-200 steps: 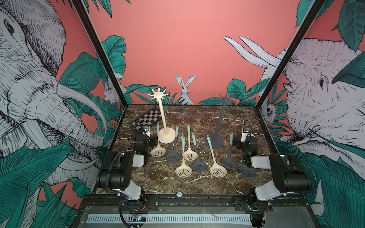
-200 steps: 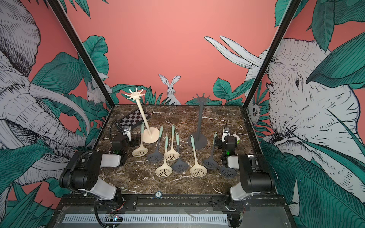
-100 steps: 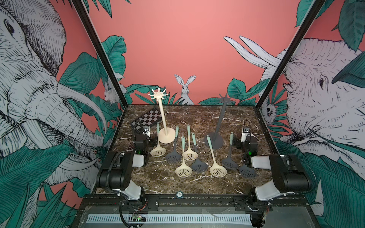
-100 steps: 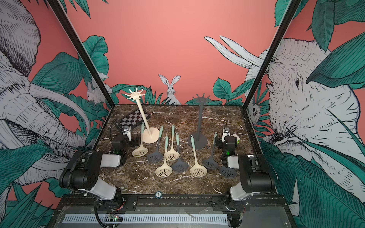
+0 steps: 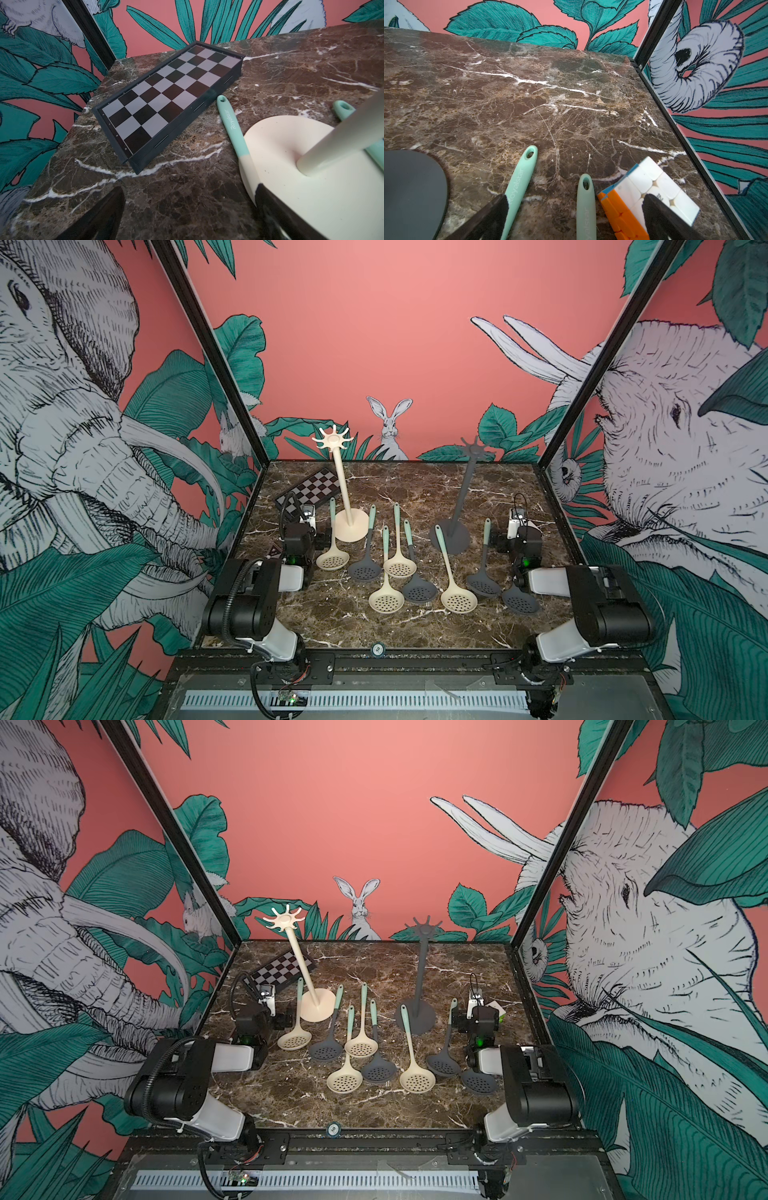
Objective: Hang the skimmer on the kitchen utensil rack
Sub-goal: Pick up the skimmer from the center of the board.
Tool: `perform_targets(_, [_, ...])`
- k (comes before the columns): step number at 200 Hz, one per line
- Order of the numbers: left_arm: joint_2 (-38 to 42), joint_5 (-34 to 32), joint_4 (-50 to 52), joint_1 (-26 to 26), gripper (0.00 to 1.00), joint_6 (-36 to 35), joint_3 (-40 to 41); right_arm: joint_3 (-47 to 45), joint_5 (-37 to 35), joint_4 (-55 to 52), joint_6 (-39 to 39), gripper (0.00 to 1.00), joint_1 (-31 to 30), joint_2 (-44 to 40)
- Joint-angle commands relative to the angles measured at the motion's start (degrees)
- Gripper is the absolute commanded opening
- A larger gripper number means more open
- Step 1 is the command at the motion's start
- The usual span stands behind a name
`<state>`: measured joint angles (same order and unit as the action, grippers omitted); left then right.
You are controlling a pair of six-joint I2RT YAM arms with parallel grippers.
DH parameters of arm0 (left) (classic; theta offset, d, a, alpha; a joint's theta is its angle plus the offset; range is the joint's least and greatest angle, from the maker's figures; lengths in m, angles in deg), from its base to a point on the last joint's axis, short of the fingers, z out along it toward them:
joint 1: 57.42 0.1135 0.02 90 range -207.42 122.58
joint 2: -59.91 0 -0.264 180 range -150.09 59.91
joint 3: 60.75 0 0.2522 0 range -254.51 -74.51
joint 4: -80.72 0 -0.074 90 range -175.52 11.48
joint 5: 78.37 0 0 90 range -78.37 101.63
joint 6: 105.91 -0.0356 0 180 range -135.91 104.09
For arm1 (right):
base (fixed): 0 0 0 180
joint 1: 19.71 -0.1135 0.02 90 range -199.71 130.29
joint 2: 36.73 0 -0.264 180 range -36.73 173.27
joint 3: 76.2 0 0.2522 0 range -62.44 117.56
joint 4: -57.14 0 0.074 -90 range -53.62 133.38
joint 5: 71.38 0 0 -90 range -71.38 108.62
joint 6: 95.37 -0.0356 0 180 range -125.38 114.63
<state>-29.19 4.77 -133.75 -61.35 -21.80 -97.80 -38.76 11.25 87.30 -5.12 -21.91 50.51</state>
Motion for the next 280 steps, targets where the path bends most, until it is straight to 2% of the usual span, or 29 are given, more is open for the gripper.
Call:
perform_targets(1, [4.70, -0.34, 5.22, 0.24, 0.99, -0.85, -2.55, 8.33, 2.17, -15.18, 0.51, 0.99, 0.26, -3.90])
perform_targets(16, [9.91, -2.35, 13.23, 0.18, 0.99, 0.07, -4.43, 11.32, 3.38, -20.09, 0.83, 0.99, 0.22, -6.02])
perform_targets(27, [14.02, -4.60, 14.69, 0.12, 0.98, 1.13, -4.39, 11.66, 2.44, -21.07, -1.20, 0.99, 0.18, -8.08])
perform_targets(53, [24.51, -5.41, 20.51, -0.03, 0.93, 6.52, -5.24, 13.62, 1.05, -29.55, -11.80, 0.99, 0.16, -15.22])
perform_targets(72, [29.94, -3.12, 25.38, -0.11, 0.92, 11.09, -6.64, 16.21, 3.11, -38.91, -20.36, 0.99, 0.18, -19.43])
perform_targets(102, [36.44, 2.89, 31.61, -0.05, 0.91, 17.84, -7.67, 19.05, 12.22, -55.71, -34.82, 0.98, 0.18, -25.06])
perform_targets(127, [40.80, 5.80, 34.22, -0.06, 0.91, 21.16, -7.23, 18.50, 15.33, -70.65, -38.95, 0.95, 0.18, -31.96])
perform_targets(157, [42.31, 8.38, 37.09, -0.03, 0.91, 22.11, -7.96, 18.37, 13.53, -86.94, -40.22, 0.91, 0.17, -41.01])
perform_targets(171, [41.96, 9.17, 36.64, 0.04, 0.91, 22.76, -7.92, 19.63, 11.55, -94.86, -39.85, 0.90, 0.15, -42.35])
perform_targets(205, [39.67, 10.93, 34.30, -0.03, 0.91, 24.43, -7.99, 21.60, 5.12, -105.93, -41.22, 0.87, 0.17, -43.18])
perform_targets(221, [38.49, 11.96, 33.84, 0.03, 0.91, 25.15, -8.30, 21.65, 3.36, -108.69, -42.15, 0.86, 0.26, -42.94])
perform_targets(250, [36.90, 13.42, 32.89, -0.01, 0.91, 25.90, -7.94, 19.90, 6.15, -111.42, -45.41, 0.85, 0.36, -42.79])
perform_targets(280, [36.38, 13.71, 32.14, 0.00, 0.91, 25.57, -7.44, 18.44, 5.80, -112.89, -47.39, 0.84, 0.35, -41.87])
